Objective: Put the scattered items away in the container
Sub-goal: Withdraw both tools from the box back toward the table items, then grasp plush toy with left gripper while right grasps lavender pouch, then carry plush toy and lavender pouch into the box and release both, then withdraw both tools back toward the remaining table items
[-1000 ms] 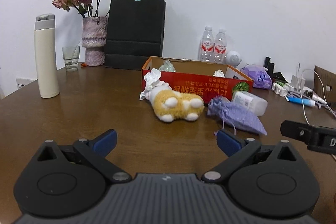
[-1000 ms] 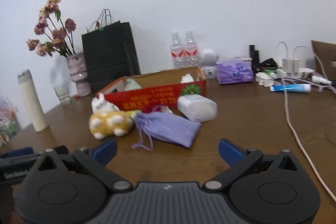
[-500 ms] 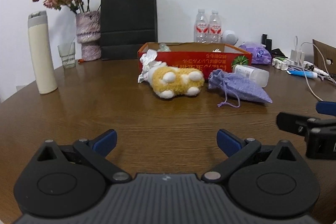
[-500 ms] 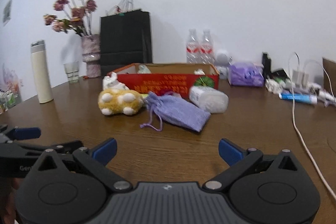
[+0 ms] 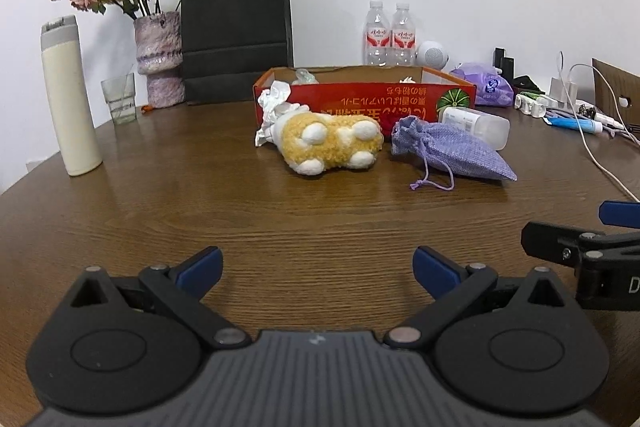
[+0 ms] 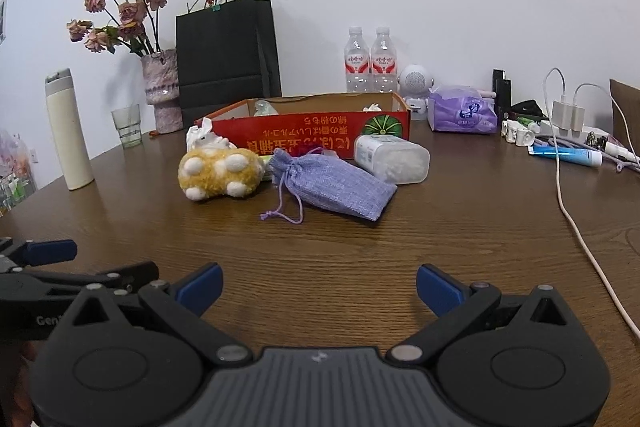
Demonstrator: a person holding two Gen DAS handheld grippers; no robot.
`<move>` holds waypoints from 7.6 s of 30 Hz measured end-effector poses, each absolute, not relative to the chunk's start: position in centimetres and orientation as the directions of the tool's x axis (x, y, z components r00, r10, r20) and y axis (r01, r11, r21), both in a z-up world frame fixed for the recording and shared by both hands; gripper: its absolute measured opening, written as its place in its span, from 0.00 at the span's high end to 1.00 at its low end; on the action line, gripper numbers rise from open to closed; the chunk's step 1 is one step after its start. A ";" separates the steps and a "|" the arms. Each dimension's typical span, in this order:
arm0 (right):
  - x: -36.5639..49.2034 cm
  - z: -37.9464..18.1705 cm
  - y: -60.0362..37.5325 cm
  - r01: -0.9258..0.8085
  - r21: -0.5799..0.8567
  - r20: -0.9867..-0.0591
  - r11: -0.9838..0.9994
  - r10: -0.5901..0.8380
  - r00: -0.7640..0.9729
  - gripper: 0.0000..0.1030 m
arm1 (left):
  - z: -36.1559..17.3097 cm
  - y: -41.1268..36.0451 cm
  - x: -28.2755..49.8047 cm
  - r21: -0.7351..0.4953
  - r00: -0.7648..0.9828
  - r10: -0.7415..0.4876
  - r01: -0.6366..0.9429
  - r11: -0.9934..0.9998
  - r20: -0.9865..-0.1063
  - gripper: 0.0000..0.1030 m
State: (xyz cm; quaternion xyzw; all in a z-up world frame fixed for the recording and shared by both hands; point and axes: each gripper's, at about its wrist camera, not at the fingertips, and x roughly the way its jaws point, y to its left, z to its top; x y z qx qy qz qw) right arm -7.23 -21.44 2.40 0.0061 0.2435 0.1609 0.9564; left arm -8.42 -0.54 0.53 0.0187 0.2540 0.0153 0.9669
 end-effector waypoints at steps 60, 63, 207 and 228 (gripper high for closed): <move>-0.4 6.3 -23.3 -0.397 0.115 -0.562 0.910 0.389 0.730 0.57 | 6.2 9.1 -4.8 0.049 0.851 0.031 -0.006 0.999 -0.524 0.00; 1.3 5.4 -23.1 -0.364 0.114 -0.597 0.925 0.356 0.719 0.56 | 5.0 7.2 -4.1 -0.022 0.850 0.025 -0.043 0.999 -0.526 0.00; 26.4 19.3 -16.3 -0.306 0.113 -0.819 0.945 0.263 0.510 0.30 | 17.6 3.5 23.3 -0.066 0.638 -0.021 -0.046 0.997 -0.770 0.00; 0.0 9.3 -21.1 -0.372 0.106 -0.454 0.922 0.377 0.807 0.26 | 7.5 2.0 -3.4 -0.002 0.921 0.093 -0.102 0.995 -0.377 0.00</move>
